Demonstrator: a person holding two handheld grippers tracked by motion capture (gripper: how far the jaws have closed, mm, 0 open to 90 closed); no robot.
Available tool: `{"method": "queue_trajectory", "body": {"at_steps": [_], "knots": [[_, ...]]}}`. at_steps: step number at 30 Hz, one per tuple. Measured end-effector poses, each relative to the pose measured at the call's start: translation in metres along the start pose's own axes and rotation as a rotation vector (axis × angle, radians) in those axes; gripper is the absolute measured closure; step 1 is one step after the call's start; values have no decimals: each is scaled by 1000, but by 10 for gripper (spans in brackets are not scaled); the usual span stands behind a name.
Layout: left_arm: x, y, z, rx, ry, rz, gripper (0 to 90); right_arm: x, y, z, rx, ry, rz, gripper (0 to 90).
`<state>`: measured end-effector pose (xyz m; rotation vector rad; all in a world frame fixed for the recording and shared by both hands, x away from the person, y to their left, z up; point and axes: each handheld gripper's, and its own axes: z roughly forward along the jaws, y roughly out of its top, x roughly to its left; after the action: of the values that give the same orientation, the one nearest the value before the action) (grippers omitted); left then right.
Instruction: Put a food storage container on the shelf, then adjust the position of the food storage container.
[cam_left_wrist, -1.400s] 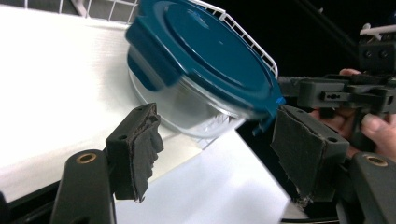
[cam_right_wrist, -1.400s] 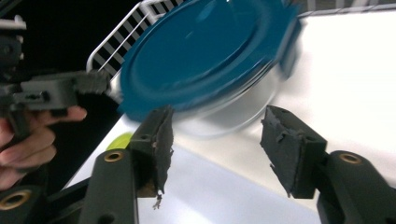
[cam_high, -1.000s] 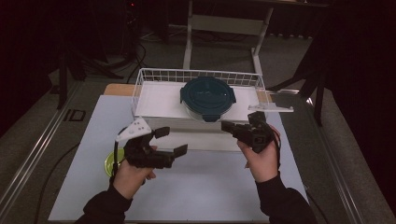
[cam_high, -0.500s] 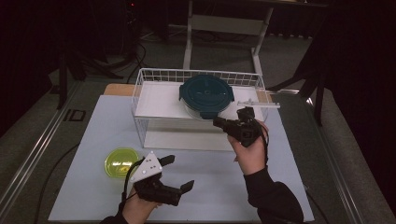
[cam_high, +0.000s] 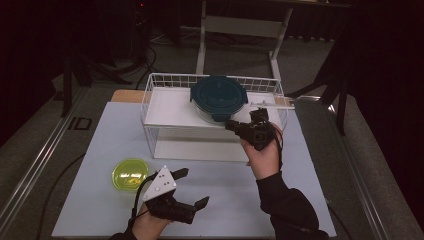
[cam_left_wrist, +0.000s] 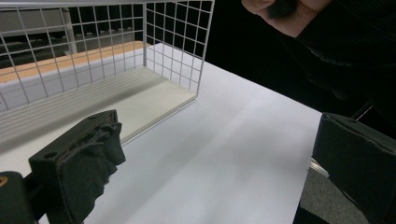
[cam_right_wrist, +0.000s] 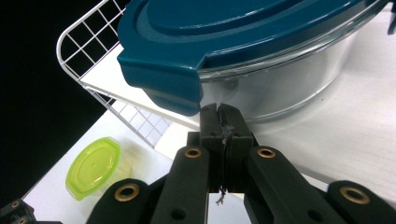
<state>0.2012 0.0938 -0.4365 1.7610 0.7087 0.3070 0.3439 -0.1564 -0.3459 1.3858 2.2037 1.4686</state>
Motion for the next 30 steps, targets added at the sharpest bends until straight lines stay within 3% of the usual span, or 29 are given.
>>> {"method": "queue_trajectory", "body": {"at_steps": [4,5,7,8,10,13,16,19,24,25,27,28,29,30], "knots": [[-2,1,-2,22,-33,-12,21,4,-11,-8,-15,38,-33,684],[-1,3,-4,25,-59,-19,21,6,-14,-11,-16,49,-42,636],[-1,4,-5,19,-69,-21,21,10,-21,-17,-36,71,-63,547],[-1,4,-5,19,-69,-21,21,10,-21,-17,-36,71,-63,547],[0,6,-9,20,-72,-11,22,14,-31,-25,-65,85,-107,405],[1,7,-12,20,-82,-1,22,15,-39,-31,-75,109,-105,344],[5,7,-17,0,-104,2,23,16,-54,-35,-81,158,-130,182],[9,7,-22,-7,-96,18,42,14,-69,-40,-91,185,-134,137],[16,8,-31,-12,-72,31,63,13,-84,-43,-91,177,-148,141],[20,10,-37,-3,-66,44,129,13,-89,-45,-93,197,-148,141],[25,11,-44,2,-57,54,159,13,-92,-46,-97,192,-155,143],[28,11,-48,7,-53,52,175,13,-94,-48,-105,192,-163,146],[32,11,-52,4,-53,43,271,13,-98,-50,-113,196,-176,145],[35,11,-56,3,-47,41,271,13,-98,-50,-113,196,-176,145]]}}
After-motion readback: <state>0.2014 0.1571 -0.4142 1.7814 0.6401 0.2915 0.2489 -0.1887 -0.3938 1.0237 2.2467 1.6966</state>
